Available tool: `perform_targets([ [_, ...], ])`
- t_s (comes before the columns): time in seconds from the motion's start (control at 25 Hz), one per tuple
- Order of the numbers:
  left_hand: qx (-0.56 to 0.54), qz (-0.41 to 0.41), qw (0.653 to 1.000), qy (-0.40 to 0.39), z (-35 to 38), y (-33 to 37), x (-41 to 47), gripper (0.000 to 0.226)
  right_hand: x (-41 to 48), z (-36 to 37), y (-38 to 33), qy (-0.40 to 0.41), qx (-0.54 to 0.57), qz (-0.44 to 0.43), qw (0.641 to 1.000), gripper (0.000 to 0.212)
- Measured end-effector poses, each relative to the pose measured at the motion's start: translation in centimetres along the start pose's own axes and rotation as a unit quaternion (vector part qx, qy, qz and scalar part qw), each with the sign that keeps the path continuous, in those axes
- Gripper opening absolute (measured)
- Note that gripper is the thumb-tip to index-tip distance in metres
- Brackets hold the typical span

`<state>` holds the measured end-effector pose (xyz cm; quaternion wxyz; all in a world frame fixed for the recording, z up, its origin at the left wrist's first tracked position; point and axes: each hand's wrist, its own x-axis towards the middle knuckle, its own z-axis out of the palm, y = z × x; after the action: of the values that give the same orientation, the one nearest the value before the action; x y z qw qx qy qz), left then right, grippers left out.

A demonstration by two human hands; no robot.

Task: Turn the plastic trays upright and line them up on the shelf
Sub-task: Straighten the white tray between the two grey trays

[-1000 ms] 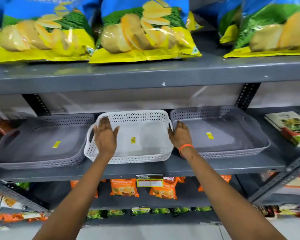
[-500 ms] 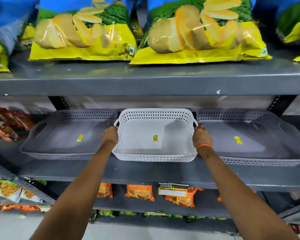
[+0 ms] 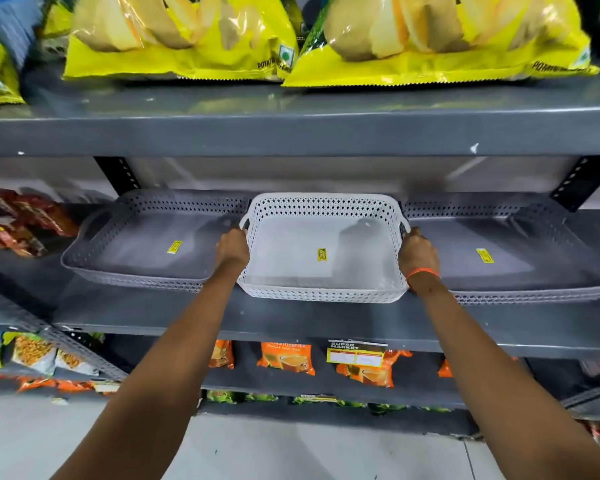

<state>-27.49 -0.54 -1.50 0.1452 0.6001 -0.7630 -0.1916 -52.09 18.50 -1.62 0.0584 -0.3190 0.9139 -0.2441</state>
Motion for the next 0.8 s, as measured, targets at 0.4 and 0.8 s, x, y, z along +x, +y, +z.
perform_targets([
  [0.4,0.01,0.0,1.0,0.014,-0.5,-1.6,-3.9,0.032,-4.2,-0.8,0.9,0.015,0.011,0.014,1.0,0.027],
  [0.8,-0.015,-0.011,1.0,0.015,-0.8,-1.3,-4.8,0.032,-5.1,-1.0,0.7,0.017,0.027,0.038,0.999,0.029],
])
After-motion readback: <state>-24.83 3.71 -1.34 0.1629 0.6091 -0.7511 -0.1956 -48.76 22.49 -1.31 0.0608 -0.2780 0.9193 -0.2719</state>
